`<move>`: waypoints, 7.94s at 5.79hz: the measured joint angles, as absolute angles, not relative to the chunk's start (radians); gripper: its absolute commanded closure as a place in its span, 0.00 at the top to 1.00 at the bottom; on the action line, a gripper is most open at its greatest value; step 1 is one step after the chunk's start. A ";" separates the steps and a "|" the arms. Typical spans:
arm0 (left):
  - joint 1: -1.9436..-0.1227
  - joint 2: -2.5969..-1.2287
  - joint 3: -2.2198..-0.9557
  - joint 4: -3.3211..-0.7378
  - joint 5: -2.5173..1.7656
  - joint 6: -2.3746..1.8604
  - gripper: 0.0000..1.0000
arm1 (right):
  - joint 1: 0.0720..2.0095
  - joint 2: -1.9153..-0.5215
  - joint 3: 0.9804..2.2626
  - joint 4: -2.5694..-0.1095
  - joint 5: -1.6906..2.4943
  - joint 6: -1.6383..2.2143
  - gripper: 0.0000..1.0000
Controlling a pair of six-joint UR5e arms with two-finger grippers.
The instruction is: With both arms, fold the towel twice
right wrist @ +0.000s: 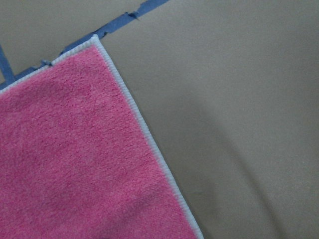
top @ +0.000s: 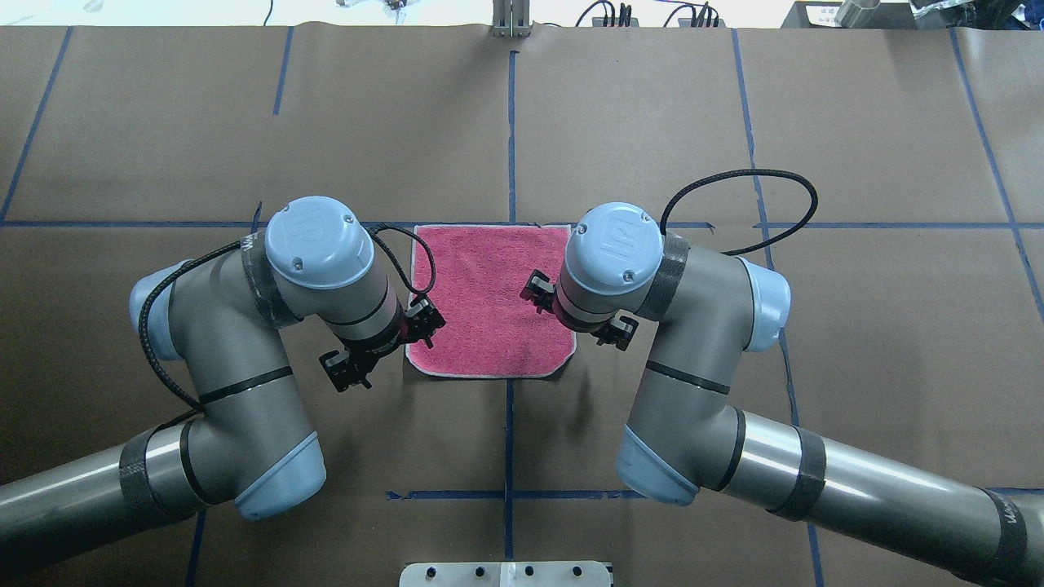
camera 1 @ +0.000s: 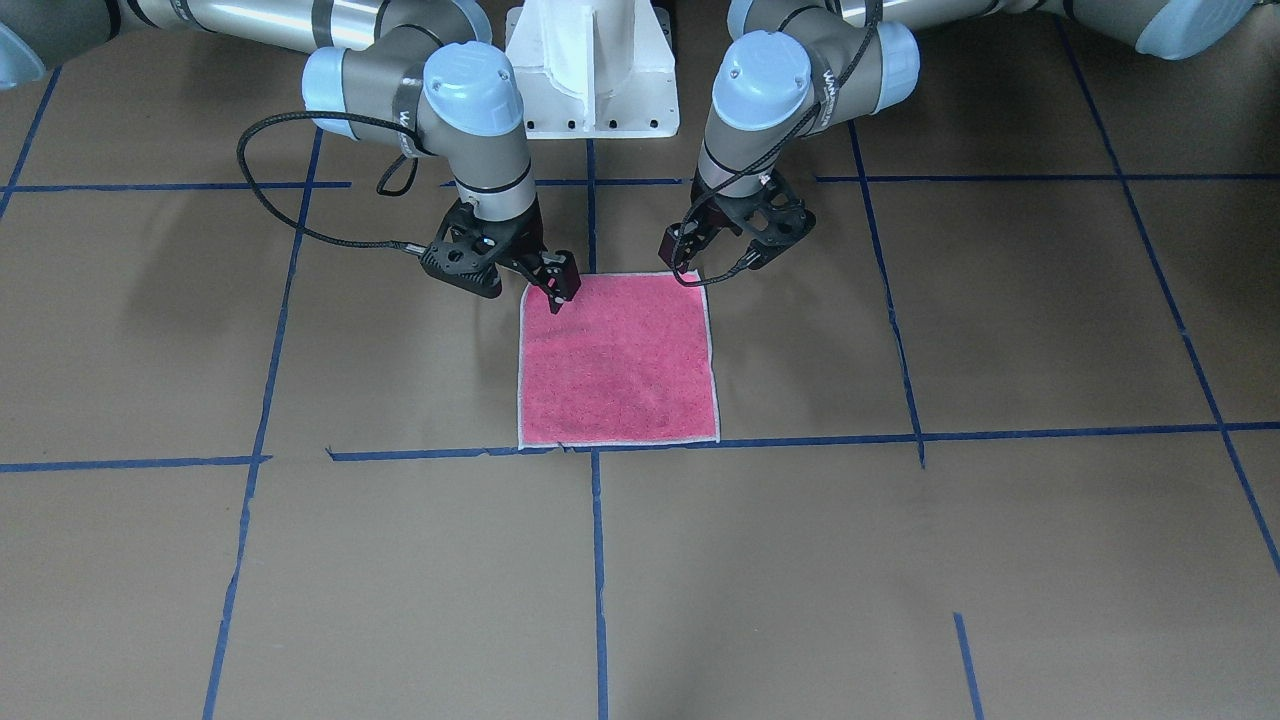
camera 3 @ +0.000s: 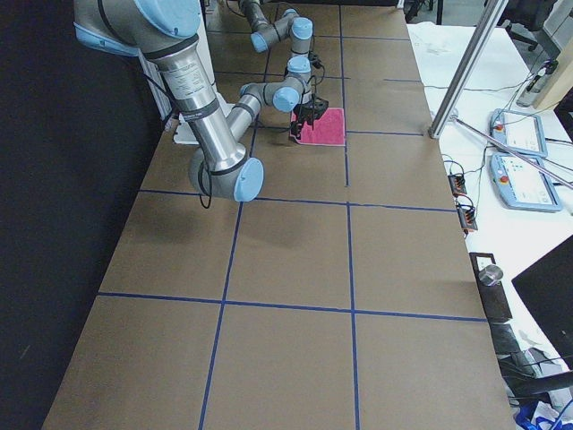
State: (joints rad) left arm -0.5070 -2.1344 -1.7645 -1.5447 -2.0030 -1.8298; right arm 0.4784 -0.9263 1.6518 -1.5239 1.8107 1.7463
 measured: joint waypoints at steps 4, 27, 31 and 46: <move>-0.506 -2.138 -1.677 -1.630 -1.981 -1.835 1.00 | 0.473 -0.935 1.649 -1.515 1.816 1.766 1.00; -0.486 -2.145 -1.659 -1.684 -1.977 -1.824 0.03 | 0.413 -0.959 1.649 -1.472 1.807 1.852 0.81; -0.486 -2.144 -1.660 -1.683 -1.977 -1.824 0.03 | 0.415 -0.962 1.645 -1.448 1.809 1.853 0.10; -0.487 -2.115 -1.851 -1.509 -2.074 -1.830 0.00 | 0.483 -0.967 1.732 -1.462 2.066 1.942 0.00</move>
